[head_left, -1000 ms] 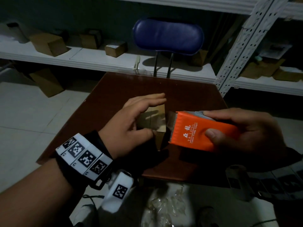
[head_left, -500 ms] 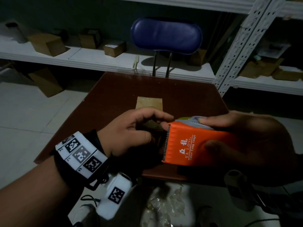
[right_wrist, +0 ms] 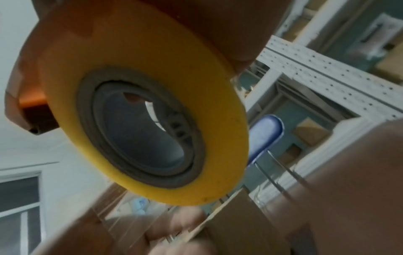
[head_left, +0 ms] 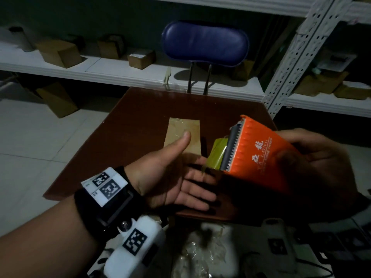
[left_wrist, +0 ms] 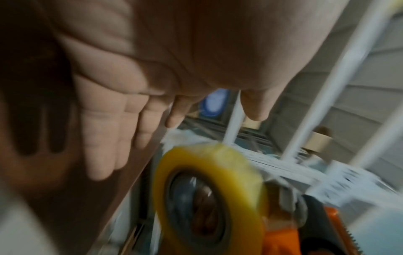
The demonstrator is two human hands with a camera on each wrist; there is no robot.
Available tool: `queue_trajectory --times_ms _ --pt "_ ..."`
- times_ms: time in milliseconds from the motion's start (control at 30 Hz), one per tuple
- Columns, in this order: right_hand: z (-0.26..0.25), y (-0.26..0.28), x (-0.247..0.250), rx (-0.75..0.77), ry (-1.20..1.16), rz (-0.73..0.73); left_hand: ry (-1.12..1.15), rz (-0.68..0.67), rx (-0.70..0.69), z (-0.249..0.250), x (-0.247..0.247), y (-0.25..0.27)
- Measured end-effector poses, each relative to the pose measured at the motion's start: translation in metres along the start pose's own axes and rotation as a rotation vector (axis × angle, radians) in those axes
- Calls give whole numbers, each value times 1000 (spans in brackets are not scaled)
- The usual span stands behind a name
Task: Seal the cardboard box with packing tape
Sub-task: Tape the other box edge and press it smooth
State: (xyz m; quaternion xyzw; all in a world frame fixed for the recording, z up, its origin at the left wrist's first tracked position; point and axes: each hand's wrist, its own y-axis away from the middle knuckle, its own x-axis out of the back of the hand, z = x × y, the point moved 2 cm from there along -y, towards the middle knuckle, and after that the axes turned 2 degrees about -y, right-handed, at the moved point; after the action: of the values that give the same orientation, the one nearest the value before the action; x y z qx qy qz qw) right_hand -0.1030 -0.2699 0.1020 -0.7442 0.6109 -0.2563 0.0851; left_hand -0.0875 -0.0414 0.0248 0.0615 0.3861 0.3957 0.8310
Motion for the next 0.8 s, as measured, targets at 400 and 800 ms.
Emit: queue_trajectory --times_ms 400,800 --pt "17 0 0 9 42 -34 51 313 -339 4 8 1" --pt "15 -2 11 11 50 27 -86 524 -432 19 23 24"
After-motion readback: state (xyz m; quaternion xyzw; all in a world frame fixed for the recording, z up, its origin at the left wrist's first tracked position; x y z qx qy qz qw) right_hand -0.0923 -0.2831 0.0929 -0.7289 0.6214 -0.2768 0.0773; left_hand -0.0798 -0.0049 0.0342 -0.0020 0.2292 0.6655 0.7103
